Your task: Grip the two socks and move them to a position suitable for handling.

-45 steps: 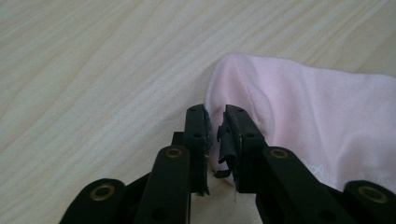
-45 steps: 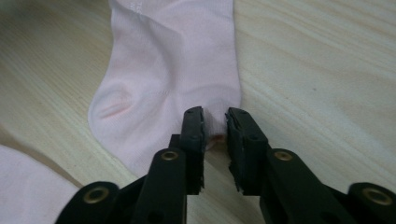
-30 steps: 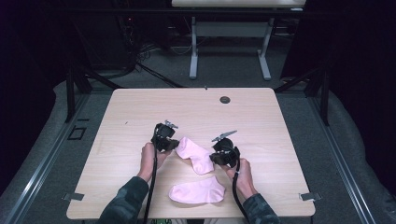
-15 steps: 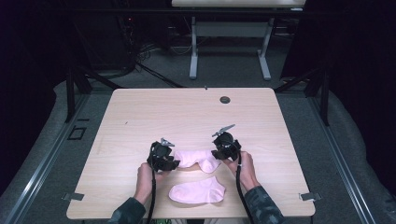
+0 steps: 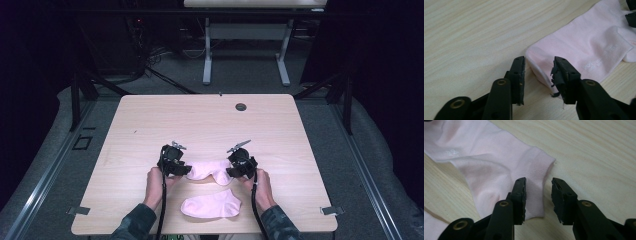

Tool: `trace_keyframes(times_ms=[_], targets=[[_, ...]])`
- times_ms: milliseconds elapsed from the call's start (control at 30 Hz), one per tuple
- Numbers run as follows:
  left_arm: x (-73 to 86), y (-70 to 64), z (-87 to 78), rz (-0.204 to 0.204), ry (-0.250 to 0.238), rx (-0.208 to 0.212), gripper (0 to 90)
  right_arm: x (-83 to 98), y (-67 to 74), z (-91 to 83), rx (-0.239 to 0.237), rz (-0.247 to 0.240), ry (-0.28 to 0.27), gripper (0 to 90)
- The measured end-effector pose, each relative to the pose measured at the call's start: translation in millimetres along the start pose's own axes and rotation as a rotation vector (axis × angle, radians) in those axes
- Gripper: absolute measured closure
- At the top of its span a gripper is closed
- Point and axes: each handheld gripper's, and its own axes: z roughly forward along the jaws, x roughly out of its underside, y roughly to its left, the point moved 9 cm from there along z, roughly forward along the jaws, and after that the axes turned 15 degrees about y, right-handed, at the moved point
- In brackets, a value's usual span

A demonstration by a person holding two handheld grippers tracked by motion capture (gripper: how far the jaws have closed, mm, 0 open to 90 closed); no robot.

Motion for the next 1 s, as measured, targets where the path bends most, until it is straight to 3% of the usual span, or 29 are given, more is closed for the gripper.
trace_keyframes(times_ms=[67,167,200,267,333,567,833,867,1000], targets=[[0.0,-0.2,0.7,0.003,0.003,-0.003,68.6,-1.3,0.9,2.3,-0.012,0.023,-0.017,65.3],[1.2,-0.2,1.8,0.014,0.011,-0.002,76.3,0.5,0.0,1.2,-0.010,0.000,0.010,68.8],[1.9,-0.7,2.8,0.016,0.013,-0.003,78.7,-1.3,1.4,2.7,-0.016,0.019,-0.017,70.8],[3.6,-1.4,4.6,0.027,0.021,-0.003,83.4,0.6,0.9,1.5,-0.027,0.002,0.006,75.0],[4.9,-2.5,5.7,0.036,0.024,0.001,87.1,-1.2,3.1,2.5,-0.053,0.019,-0.018,80.2],[10.7,-3.4,4.6,0.060,0.016,-0.014,88.9,1.5,1.4,1.6,-0.066,0.016,-0.039,84.0],[13.7,-1.7,5.3,0.059,0.010,-0.009,89.1,2.3,-0.8,1.0,-0.039,-0.011,-0.026,84.3],[13.8,-1.9,5.0,0.057,0.008,-0.007,89.2,0.0,0.7,2.5,-0.042,0.007,-0.058,84.4],[13.5,-1.8,2.6,0.056,-0.005,-0.005,89.4,1.5,1.3,-0.5,-0.038,-0.008,-0.039,84.7]])
